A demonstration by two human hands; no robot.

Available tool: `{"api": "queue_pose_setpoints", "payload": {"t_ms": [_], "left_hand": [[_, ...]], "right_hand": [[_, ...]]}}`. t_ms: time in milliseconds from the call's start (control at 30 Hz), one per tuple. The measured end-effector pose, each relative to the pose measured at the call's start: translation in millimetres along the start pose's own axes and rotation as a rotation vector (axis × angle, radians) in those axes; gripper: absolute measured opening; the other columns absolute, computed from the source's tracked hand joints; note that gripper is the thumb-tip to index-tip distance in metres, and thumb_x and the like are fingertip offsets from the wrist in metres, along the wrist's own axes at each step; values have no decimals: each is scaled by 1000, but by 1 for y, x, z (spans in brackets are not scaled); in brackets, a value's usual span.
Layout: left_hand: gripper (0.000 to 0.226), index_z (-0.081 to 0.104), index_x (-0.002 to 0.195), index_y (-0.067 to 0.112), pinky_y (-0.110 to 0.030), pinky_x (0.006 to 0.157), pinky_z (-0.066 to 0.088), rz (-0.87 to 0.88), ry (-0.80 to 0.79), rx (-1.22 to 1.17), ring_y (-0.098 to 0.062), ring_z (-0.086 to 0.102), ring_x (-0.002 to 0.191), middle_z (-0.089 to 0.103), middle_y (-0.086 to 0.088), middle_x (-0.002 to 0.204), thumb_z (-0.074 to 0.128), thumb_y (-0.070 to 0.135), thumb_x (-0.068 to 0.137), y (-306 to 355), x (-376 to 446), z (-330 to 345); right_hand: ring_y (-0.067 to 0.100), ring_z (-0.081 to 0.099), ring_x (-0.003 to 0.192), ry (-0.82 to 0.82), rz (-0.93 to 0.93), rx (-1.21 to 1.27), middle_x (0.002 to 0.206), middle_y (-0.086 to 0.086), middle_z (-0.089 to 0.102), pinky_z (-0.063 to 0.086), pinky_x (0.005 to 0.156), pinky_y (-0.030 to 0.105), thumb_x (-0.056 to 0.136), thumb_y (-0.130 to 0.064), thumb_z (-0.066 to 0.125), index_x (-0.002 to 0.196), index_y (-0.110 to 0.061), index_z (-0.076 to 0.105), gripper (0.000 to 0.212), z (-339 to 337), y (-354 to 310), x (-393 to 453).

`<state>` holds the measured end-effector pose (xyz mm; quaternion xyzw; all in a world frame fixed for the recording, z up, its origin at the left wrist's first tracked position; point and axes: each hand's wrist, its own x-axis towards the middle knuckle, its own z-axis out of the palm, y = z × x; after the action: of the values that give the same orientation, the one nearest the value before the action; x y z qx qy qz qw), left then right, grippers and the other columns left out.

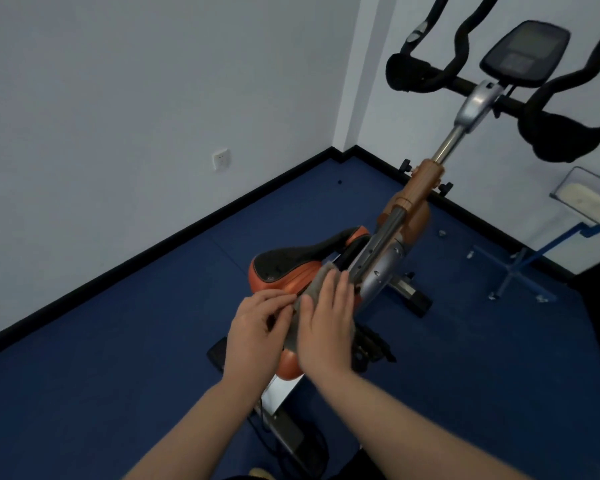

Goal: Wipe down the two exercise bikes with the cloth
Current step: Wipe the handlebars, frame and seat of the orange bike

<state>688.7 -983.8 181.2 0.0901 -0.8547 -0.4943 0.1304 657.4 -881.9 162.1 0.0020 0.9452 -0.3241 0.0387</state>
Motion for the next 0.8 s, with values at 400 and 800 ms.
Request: {"api": "queue_pose_setpoints", "payload": {"t_ms": [400, 800], "left_hand": [[22, 71, 97, 36, -24, 82, 44, -104, 146, 40, -1, 50, 97, 61, 25, 95, 62, 16, 92, 11, 7, 22], [15, 64, 87, 37, -16, 77, 35, -323, 460, 160, -1, 40, 93, 51, 22, 88, 65, 23, 88, 32, 15, 65]], "right_hand": [[20, 16, 148, -51, 227, 437, 164, 4, 5, 20, 120, 35, 102, -45, 27, 155, -14, -8, 70, -12, 14, 54], [21, 36, 138, -117, -731, -173, 141, -2, 50, 23, 116, 46, 103, -40, 20, 135, -22, 56, 51, -64, 82, 173]]}}
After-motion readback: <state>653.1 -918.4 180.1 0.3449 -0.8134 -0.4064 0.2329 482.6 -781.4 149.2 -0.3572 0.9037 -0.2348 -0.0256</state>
